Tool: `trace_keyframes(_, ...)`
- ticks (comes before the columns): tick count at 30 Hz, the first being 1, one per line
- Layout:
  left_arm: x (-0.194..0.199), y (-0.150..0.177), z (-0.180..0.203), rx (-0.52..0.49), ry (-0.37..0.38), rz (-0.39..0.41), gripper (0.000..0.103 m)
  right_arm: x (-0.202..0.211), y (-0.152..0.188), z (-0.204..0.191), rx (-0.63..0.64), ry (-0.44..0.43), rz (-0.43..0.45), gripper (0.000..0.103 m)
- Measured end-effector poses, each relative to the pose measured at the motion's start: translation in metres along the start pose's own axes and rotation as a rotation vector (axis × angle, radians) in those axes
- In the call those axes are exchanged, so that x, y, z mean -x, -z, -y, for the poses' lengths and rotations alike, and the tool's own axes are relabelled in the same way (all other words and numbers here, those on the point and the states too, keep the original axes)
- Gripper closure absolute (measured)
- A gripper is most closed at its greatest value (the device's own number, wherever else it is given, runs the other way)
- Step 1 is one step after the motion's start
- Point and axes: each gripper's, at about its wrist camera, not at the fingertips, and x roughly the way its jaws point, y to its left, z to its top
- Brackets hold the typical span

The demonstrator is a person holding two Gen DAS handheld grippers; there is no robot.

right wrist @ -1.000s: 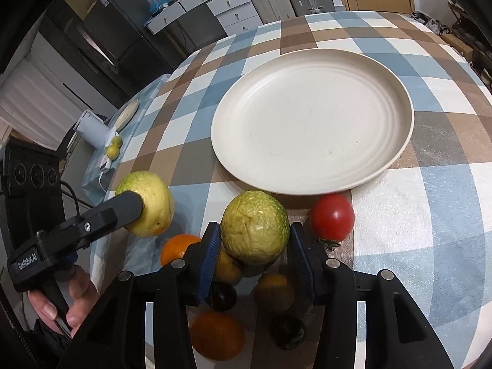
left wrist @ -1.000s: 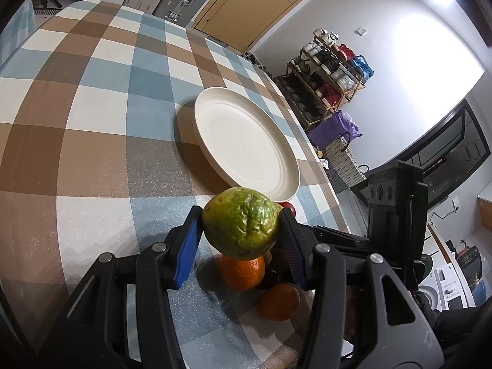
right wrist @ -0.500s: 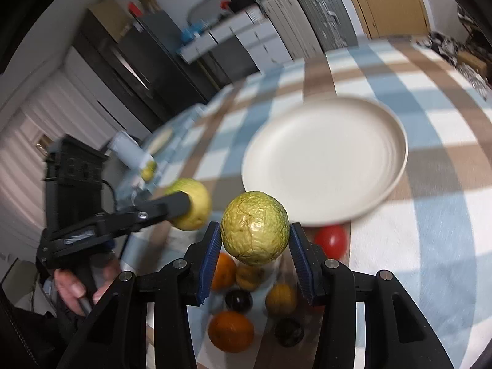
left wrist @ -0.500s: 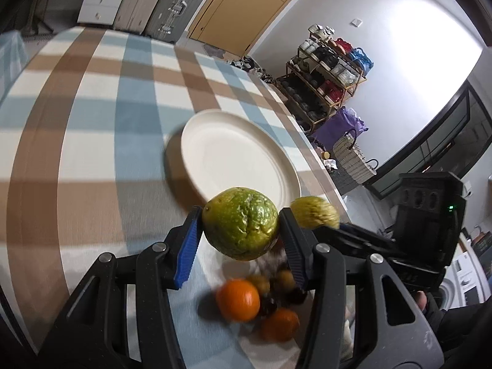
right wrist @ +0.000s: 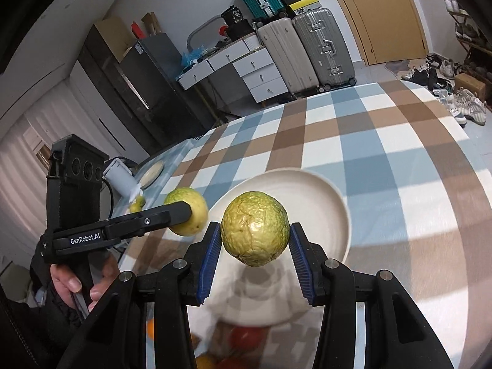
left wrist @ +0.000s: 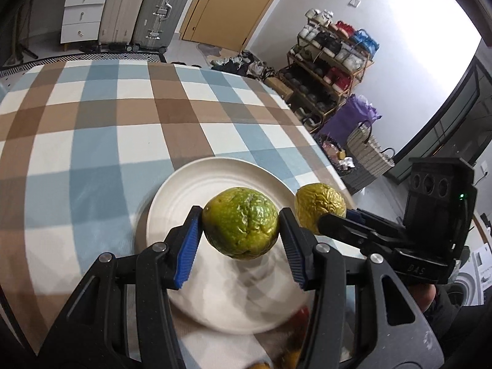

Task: Organize fruits
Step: 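Lower both guavas onto the cream plate and open both tools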

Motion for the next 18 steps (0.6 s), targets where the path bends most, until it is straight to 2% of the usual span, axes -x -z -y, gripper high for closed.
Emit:
trace_keyframes(6,-0.036,-0.018,-0.01,0.02,-0.015,-0.031,0.055,-0.03,-0.013,0.015,0.033,-0.008,-0.048,0.058)
trace_keyframes(18,-0.072,-0.031,-0.034,0.064,-0.02,-0.056,0.055,-0.074,-0.023,0.028,0.07,-0.003,-0.106,0.058)
